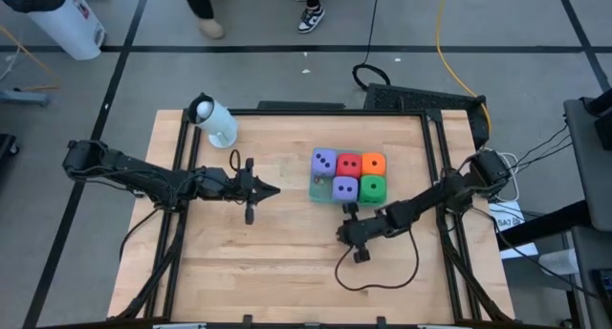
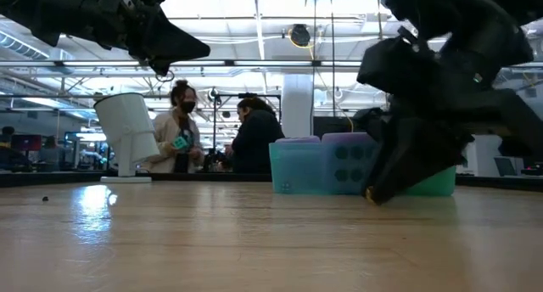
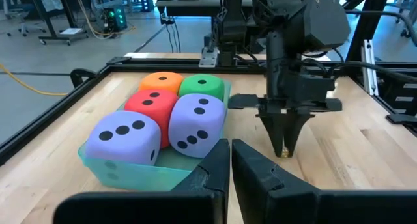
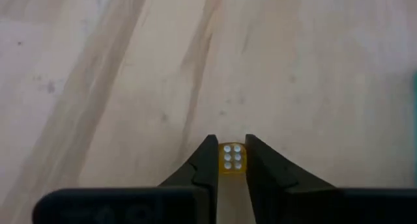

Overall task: Pick & Place Dice
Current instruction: Put the small yellow die into the green bin

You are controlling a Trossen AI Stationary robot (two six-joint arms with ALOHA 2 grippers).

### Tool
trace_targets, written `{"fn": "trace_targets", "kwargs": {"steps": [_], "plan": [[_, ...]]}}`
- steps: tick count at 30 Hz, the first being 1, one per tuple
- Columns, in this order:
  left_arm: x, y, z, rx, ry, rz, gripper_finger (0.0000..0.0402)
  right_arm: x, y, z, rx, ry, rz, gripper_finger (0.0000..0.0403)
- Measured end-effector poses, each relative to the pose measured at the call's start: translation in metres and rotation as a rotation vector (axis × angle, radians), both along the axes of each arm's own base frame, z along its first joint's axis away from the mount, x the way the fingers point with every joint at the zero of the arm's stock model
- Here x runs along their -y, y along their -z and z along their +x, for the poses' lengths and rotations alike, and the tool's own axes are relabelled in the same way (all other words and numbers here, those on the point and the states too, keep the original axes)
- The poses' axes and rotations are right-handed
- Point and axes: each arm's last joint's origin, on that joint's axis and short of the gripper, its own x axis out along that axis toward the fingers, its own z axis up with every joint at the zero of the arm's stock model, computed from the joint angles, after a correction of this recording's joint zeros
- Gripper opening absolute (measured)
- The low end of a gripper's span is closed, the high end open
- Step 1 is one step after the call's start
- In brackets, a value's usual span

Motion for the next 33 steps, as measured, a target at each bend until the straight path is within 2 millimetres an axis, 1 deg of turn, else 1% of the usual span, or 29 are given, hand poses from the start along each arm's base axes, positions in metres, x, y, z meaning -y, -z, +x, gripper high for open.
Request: {"fn": "trace_targets", "kwargs": {"steps": [2, 4, 6, 7, 10, 12, 14, 17, 19, 21, 24, 27, 30, 33], "plan": [[0.000, 0.000, 0.000, 0.002, 0.000, 0.000, 0.0026, 0.003, -0.013, 0.005, 0.041, -0.006, -0.004, 0.0041], [0.000, -0.001, 0.000, 0.008, 0.000, -0.001, 0.0026, 0.008, -0.036, 0.012, 0.123, -0.003, 0.003, 0.0041], [0.000, -0.001, 0.000, 0.010, 0.000, -0.002, 0.0026, 0.017, -0.060, 0.021, 0.216, 0.014, -0.028, 0.0047], [0.000, -0.001, 0.000, 0.013, 0.000, -0.002, 0.0026, 0.023, -0.071, 0.023, 0.254, 0.035, -0.060, 0.0054], [0.000, -0.002, 0.000, 0.020, 0.000, -0.004, 0.0026, 0.049, -0.094, 0.031, 0.330, 0.129, -0.177, 0.0066], [0.000, -0.002, 0.000, 0.020, 0.000, -0.004, 0.0026, 0.068, -0.104, 0.033, 0.353, 0.175, -0.219, 0.0063], [0.000, -0.002, 0.000, 0.016, 0.000, -0.004, 0.0026, 0.087, -0.106, 0.036, 0.351, 0.182, -0.201, 0.0055], [0.000, -0.001, 0.000, 0.009, 0.001, -0.004, 0.0026, 0.110, -0.091, 0.036, 0.261, 0.187, -0.119, 0.0049], [0.000, 0.000, 0.000, 0.001, 0.002, -0.003, 0.0026, 0.118, -0.084, 0.035, 0.210, 0.230, -0.102, 0.0065], [0.000, 0.000, 0.000, 0.003, 0.004, -0.003, 0.0026, 0.125, -0.081, 0.033, 0.181, 0.291, -0.111, 0.0103], [0.000, 0.000, 0.000, 0.004, 0.004, 0.003, 0.0026, 0.128, -0.081, 0.033, 0.180, 0.323, -0.108, 0.0170], [0.000, -0.001, 0.000, 0.006, 0.003, 0.004, 0.0026, 0.123, -0.082, 0.034, 0.188, 0.289, -0.084, 0.0216], [0.000, -0.001, 0.000, 0.012, -0.001, 0.006, 0.0026, 0.116, -0.082, 0.034, 0.181, 0.237, -0.117, 0.0238], [0.000, -0.002, 0.000, 0.023, -0.001, 0.005, 0.0026, 0.109, -0.081, 0.034, 0.172, 0.161, -0.176, 0.0245]]}}
